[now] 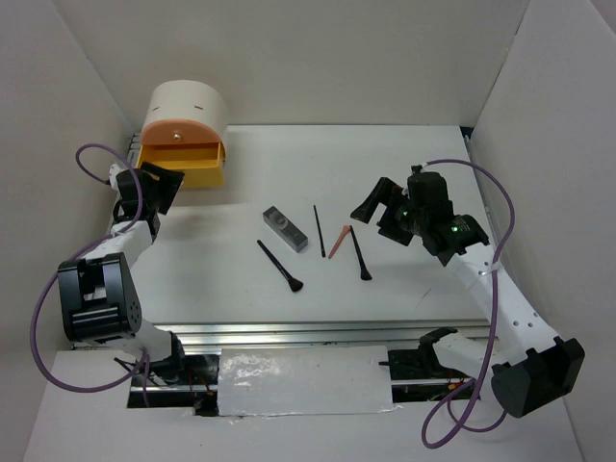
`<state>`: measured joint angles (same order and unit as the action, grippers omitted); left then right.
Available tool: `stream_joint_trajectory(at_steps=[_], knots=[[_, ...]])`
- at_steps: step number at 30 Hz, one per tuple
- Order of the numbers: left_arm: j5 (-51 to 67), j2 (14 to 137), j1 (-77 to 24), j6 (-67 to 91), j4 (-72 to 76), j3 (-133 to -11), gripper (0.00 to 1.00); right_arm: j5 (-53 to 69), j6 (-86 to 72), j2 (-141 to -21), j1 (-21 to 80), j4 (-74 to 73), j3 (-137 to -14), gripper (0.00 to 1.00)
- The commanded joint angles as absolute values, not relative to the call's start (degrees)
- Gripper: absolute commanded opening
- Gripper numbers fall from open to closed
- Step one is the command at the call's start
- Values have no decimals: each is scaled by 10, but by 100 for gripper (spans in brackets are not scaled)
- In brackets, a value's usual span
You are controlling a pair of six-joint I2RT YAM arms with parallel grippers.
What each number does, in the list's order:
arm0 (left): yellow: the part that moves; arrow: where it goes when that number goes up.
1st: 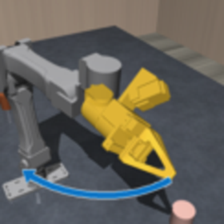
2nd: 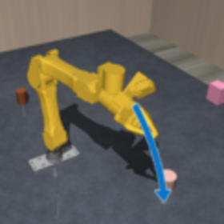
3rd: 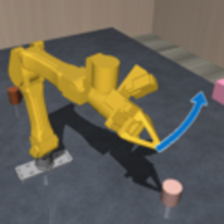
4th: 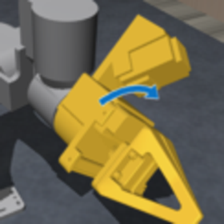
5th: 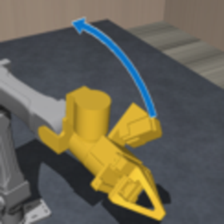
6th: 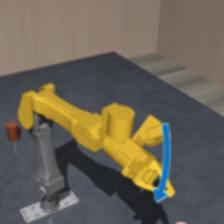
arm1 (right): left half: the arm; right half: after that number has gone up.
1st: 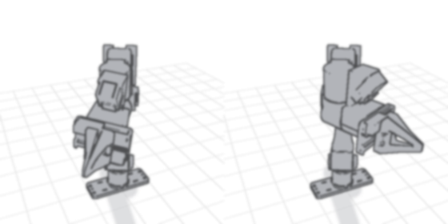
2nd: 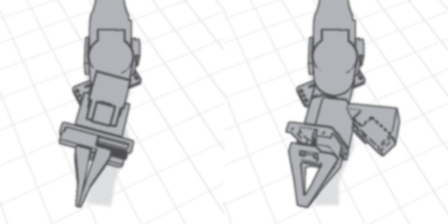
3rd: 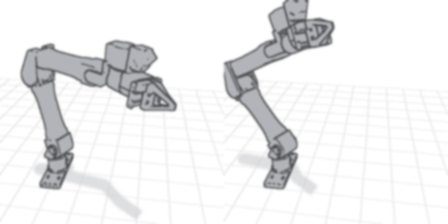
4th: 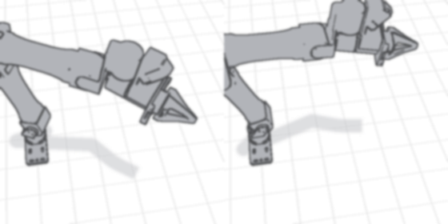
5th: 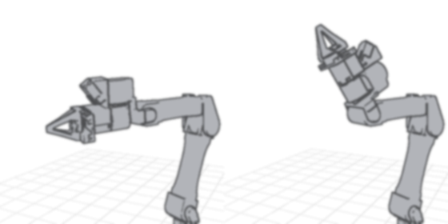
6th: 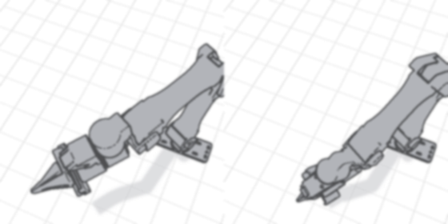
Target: Organize the makeup
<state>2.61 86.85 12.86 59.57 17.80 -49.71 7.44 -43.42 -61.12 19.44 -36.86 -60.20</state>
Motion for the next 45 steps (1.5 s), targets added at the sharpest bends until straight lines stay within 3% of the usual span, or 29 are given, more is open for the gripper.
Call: stream_joint_trajectory(at_steps=[1, 2, 7, 8, 12, 16, 21, 26, 33, 45], knots=[[11, 829, 134, 588, 168, -497, 93, 82, -432, -596, 192, -352, -595, 100], [12, 825, 134, 584, 159, -501, 99, 82, -434, -593, 191, -352, -595, 100], [-22, 795, 120, 569, 49, -563, 99, 81, -435, -588, 192, -352, -590, 100], [-42, 789, 94, 555, -30, -582, 99, 81, -435, -588, 191, -351, -589, 100], [-246, 802, -46, 531, -235, -743, 100, 79, -439, -591, 192, -347, -591, 100], [-352, 892, -230, 574, -420, -888, 99, 47, -441, -595, 191, -359, -606, 100], [-340, 1010, -320, 656, -570, -1038, 99, -16, -455, -596, 190, -400, -636, 100], [-314, 1220, -363, 676, -721, -1269, 99, -3, -454, -576, 188, -393, -624, 100], [-292, 1230, -364, 702, -681, -1182, 99, 33, -454, -530, 181, -383, -566, 100], [-254, 1278, -349, 729, -609, -1142, 99, 69, -435, -534, 183, -375, -559, 100]])
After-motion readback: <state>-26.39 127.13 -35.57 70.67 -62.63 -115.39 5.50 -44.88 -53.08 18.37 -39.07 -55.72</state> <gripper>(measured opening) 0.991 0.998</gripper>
